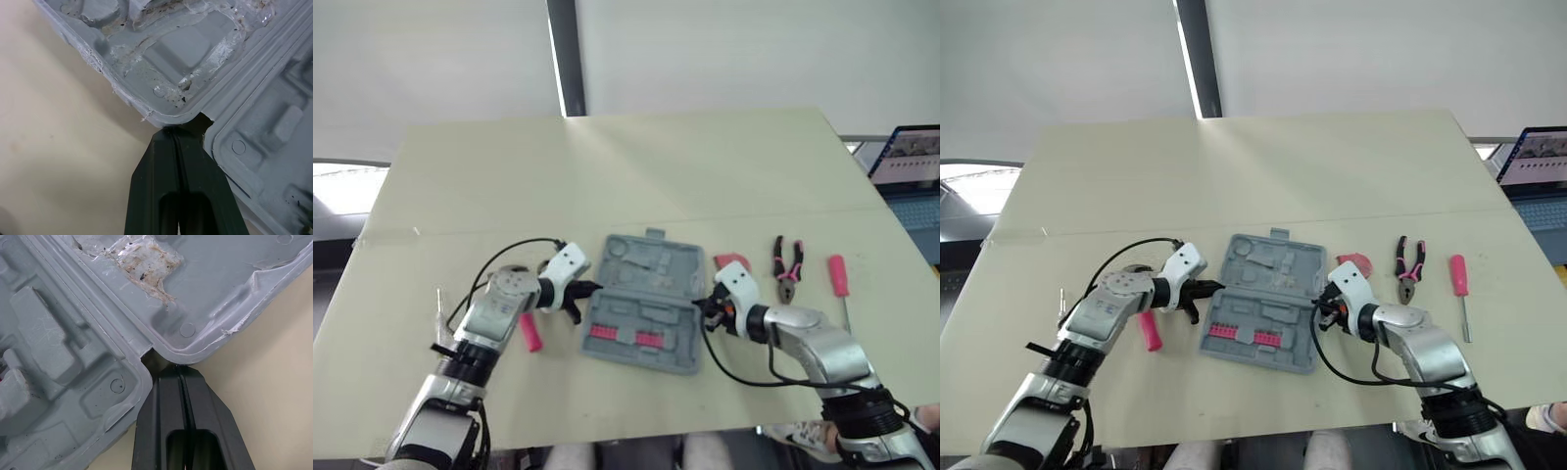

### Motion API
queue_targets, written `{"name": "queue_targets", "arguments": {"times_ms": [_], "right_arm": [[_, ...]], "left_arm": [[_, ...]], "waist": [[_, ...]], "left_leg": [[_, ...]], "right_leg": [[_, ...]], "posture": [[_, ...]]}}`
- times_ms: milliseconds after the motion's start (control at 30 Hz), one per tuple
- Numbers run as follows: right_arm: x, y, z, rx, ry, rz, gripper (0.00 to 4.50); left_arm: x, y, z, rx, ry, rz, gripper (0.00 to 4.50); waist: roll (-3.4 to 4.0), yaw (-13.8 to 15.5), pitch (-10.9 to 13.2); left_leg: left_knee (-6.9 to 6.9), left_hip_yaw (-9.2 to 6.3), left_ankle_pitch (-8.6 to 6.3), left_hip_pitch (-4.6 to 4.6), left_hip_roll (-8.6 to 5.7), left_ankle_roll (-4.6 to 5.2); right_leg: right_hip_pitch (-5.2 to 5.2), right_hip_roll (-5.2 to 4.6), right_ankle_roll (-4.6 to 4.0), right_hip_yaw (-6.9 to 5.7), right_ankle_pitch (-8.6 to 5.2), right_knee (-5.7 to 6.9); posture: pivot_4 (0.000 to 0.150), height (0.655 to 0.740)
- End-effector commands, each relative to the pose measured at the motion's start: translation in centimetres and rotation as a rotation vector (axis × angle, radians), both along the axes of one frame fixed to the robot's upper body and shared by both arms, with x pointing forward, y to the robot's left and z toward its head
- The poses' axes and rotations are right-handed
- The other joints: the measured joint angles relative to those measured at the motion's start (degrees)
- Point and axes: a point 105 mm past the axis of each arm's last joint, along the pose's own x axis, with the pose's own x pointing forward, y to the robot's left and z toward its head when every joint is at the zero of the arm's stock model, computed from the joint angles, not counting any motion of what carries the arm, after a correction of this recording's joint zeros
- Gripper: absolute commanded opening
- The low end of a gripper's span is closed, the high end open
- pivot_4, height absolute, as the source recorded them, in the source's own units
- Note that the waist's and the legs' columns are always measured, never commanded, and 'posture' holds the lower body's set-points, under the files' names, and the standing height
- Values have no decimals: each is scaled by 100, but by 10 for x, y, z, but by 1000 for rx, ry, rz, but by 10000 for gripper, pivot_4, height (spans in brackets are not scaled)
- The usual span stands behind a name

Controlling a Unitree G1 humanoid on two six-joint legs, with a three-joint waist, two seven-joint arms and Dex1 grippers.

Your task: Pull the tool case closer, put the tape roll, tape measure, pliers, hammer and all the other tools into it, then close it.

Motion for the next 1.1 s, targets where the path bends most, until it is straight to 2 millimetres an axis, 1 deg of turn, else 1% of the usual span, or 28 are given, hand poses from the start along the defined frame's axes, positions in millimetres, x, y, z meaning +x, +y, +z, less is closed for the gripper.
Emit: {"name": "queue_targets", "arguments": {"times_ms": [33,100,233,433,633,867,1100], "right_arm": [[-8,10,3,22,7,82,396],[-10,9,3,16,12,95,396],[-16,8,3,-1,32,139,396],[-29,0,4,-38,59,186,396],[-44,-2,3,-79,91,242,396],[-57,-1,0,-90,121,263,396],[-69,-1,-3,-97,147,270,396]], "left_arm": [[-14,-9,-3,-16,29,-47,483],[-17,-7,-5,-15,36,-34,483],[-32,-6,-10,-20,61,-29,483],[-51,-13,-12,-26,90,-44,483],[-62,-12,-11,-31,107,-29,483],[-83,-9,-18,-17,149,-19,483],[-104,-8,-19,-19,186,-21,483]], "waist": [[0,10,0],[0,15,0],[0,10,-1],[0,22,0],[0,31,0],[-1,35,0],[-1,68,0]], "left_leg": [[0,0,0,1,0,0],[1,-2,0,1,0,0],[0,-1,0,2,0,0],[0,-2,0,1,-1,0],[0,-2,0,0,0,0],[0,-2,0,0,1,0],[0,-2,-1,0,1,0]], "right_leg": [[1,0,0,0,0,1],[2,-1,0,-1,0,1],[2,-1,0,0,0,1],[4,-3,0,0,0,0],[4,-3,0,0,0,-1],[5,-3,0,1,0,-4],[6,-4,0,2,0,-8]], "posture": [[1500,7373],[1500,7373],[1500,7373],[1500,7373],[1500,7373],[1500,7373],[1500,7373]]}}
